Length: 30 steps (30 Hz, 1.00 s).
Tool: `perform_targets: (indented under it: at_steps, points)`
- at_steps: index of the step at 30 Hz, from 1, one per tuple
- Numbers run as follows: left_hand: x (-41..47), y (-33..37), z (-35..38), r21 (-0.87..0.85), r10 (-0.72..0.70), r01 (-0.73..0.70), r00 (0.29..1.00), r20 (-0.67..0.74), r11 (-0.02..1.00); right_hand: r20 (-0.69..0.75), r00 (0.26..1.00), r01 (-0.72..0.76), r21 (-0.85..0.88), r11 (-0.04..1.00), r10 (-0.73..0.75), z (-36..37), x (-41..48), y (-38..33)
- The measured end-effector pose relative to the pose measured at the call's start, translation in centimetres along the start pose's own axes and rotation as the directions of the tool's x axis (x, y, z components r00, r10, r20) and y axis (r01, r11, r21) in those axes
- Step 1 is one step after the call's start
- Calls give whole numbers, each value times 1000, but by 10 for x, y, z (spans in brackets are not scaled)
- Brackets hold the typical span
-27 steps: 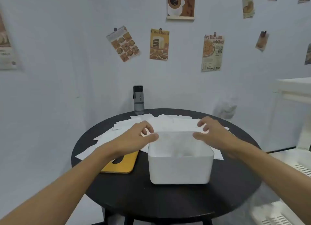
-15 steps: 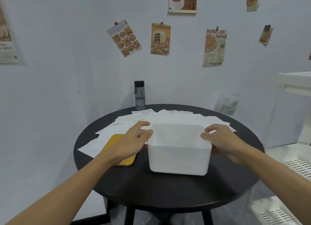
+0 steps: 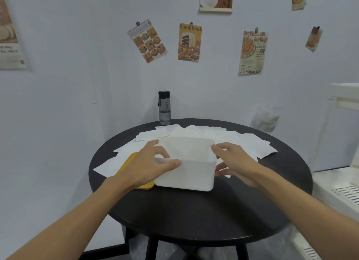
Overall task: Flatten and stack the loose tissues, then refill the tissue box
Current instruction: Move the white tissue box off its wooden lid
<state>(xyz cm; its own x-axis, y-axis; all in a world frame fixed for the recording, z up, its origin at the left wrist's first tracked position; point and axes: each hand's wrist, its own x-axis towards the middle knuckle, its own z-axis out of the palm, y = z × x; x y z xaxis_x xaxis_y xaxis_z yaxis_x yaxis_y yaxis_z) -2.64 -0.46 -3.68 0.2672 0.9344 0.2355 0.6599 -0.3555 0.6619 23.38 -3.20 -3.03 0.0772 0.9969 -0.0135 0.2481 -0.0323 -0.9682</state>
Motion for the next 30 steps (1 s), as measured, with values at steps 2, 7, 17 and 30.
perform_targets:
  at_steps: [2, 7, 17, 30]
  points:
    - [1, -8, -4, 12, 12, -12, 999, -49, 1000, 45, 999, 5, -35, 999, -3, 2, 0, 4]
    - [0, -17, -7, 26, 82, -80, 992, -95, 996, 171, 985, 8, 87, 996, -23, 4, 4, 8]
    - [-11, -24, -37, -87, 117, -148, 950, -291, 985, 115, 981, 106, 346, 932, -155, 33, 17, -5]
    - [-23, -81, -66, -38, -7, -7, 933, -360, 999, 181, 953, 217, 157, 963, -244, 122, 39, -14]
